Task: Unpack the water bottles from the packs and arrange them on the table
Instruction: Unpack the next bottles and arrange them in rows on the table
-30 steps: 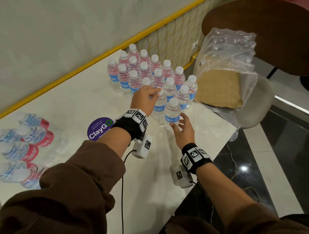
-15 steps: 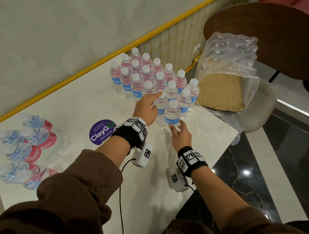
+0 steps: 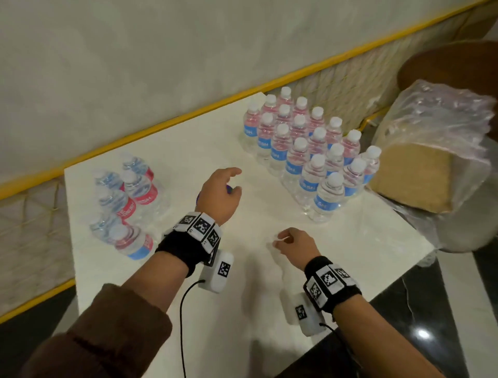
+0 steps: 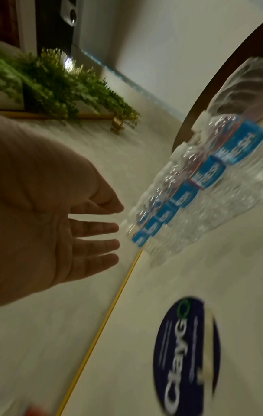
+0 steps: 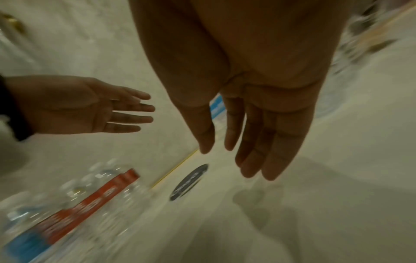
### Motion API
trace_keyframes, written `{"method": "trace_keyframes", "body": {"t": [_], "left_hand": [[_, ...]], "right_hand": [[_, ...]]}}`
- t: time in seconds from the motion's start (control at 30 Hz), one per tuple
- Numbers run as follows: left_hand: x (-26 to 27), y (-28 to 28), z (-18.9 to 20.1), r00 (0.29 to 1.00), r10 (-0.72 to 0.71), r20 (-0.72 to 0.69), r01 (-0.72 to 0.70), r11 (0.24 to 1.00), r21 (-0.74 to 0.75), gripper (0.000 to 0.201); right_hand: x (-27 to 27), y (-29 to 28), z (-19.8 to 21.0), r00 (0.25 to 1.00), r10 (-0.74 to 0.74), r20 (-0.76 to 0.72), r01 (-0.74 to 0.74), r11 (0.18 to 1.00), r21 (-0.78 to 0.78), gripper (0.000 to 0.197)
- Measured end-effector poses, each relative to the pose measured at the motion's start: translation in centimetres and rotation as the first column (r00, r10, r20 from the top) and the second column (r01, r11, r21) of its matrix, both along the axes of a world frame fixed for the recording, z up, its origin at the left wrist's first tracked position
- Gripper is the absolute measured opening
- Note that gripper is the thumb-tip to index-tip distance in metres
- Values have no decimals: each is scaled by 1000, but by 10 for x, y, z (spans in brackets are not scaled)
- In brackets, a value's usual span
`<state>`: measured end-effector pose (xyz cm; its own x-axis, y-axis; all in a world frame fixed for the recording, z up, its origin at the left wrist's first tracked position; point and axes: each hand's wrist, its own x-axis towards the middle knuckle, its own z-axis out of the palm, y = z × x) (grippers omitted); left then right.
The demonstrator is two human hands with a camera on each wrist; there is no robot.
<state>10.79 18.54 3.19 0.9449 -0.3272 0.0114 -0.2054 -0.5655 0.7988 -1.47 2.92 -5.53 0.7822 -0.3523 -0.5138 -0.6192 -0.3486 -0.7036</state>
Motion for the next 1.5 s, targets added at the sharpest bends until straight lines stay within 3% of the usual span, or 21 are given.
{"method": "trace_keyframes", "body": {"t": [0.2, 0.33, 0.4, 0.5, 0.6, 0.7, 0.93, 1.13, 1.27, 1.5], "left_hand": [[-1, 99, 13, 953, 259, 155, -261, 965, -6, 32], [-3, 160, 10, 808, 480, 342, -504, 863, -22, 38], [0, 185, 4, 747, 603, 281, -617, 786, -46, 44], [8, 216, -6, 729, 683, 45, -681, 730, -60, 54], [15, 229, -13, 768, 622, -154, -625, 780, 36, 60], [15, 232, -20, 820, 521, -235, -520, 851, 71, 50], [11, 210, -26, 911, 361, -200, -370, 929, -7, 48], [14, 151, -30, 926, 160, -342, -199, 977, -81, 54], [26, 101, -19, 940, 25, -340, -62, 993, -97, 53], [61, 27, -7, 973, 12, -231, -41, 992, -120, 36]], "right_hand": [[21, 107, 33, 950, 289, 118, -294, 955, 31, 34], [44, 170, 48, 880, 417, 226, -421, 907, -34, 56], [58, 198, 56, 840, 468, 276, -470, 880, -61, 68], [76, 235, 59, 795, 537, 283, -540, 838, -76, 84], [83, 256, 59, 795, 536, 285, -541, 838, -67, 88], [81, 259, 60, 816, 465, 342, -474, 878, -64, 70], [78, 220, 67, 859, 392, 329, -388, 918, -80, 56], [80, 128, 84, 933, 264, 246, -234, 961, -146, 52], [82, 73, 90, 953, 205, 222, -157, 964, -216, 50], [97, 13, 91, 963, 231, 137, -173, 924, -340, 55]]}}
